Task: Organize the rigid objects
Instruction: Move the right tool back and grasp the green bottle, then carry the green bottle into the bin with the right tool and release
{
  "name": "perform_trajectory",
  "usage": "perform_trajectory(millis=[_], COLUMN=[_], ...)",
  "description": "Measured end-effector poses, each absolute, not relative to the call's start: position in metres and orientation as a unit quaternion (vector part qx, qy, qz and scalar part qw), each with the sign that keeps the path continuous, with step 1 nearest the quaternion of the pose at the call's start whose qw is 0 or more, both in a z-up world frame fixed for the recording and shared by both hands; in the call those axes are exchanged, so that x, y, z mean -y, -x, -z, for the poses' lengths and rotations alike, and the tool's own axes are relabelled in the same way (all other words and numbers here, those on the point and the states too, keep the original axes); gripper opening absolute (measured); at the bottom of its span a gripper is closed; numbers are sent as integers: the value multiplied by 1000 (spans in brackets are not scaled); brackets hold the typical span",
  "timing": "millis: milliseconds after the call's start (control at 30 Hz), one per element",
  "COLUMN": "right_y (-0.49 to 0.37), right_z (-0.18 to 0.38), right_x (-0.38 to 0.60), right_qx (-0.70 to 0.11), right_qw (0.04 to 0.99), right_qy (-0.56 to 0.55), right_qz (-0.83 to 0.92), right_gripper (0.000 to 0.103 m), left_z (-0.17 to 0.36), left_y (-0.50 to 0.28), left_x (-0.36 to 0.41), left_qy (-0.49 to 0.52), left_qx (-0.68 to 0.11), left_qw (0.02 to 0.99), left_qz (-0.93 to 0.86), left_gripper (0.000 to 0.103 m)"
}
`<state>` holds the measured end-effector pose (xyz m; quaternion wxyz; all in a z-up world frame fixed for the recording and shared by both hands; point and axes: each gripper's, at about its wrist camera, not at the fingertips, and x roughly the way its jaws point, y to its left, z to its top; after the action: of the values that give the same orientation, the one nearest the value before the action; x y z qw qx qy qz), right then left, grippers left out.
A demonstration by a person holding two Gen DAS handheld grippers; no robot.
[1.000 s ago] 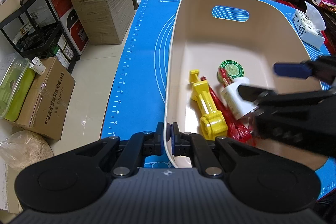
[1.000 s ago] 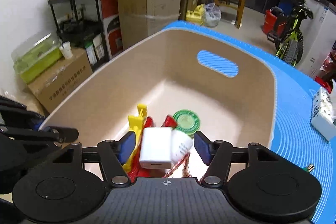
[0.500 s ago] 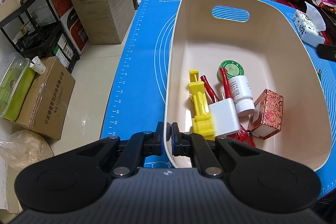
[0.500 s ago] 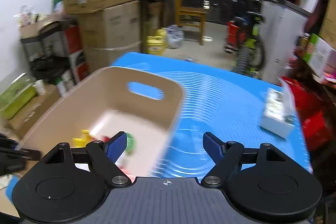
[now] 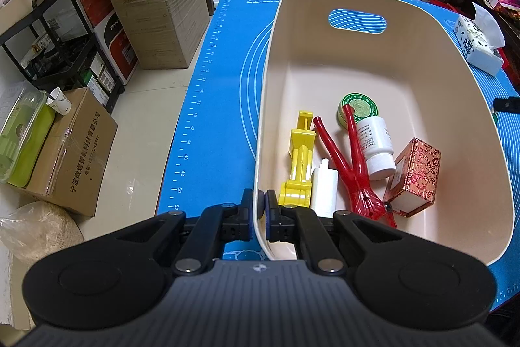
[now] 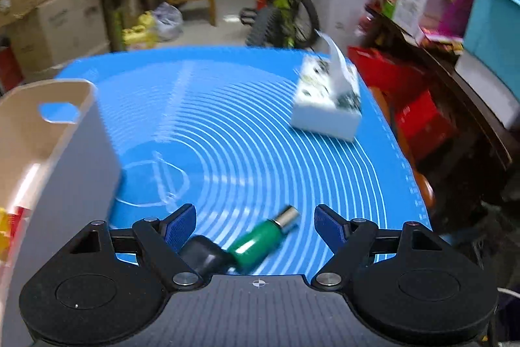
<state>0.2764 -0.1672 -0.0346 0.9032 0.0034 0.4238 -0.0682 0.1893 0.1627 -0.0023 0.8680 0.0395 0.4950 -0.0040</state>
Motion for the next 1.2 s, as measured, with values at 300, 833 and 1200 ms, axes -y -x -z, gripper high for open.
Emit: perform_trajectory(millis=[300,833,1200], right_y=[-295,-277,-252], right_z=[76,94,82], right_x=[177,163,177], right_qx=[-449,-426,-396], right_qw=[885,899,913], right_qy=[-34,-27,-27], right_qz=[119,104,97], right_gripper=[79,33,33], left_z=[2,3,3], left_y=[-189,-190,-190], left_x=[-162,-162,-162], left_qy=[-40,-40,-41], left_qx=[-495,-495,-495], left_qw=[868,868,868], left_qz=[4,4,4], left_gripper=[9,9,9])
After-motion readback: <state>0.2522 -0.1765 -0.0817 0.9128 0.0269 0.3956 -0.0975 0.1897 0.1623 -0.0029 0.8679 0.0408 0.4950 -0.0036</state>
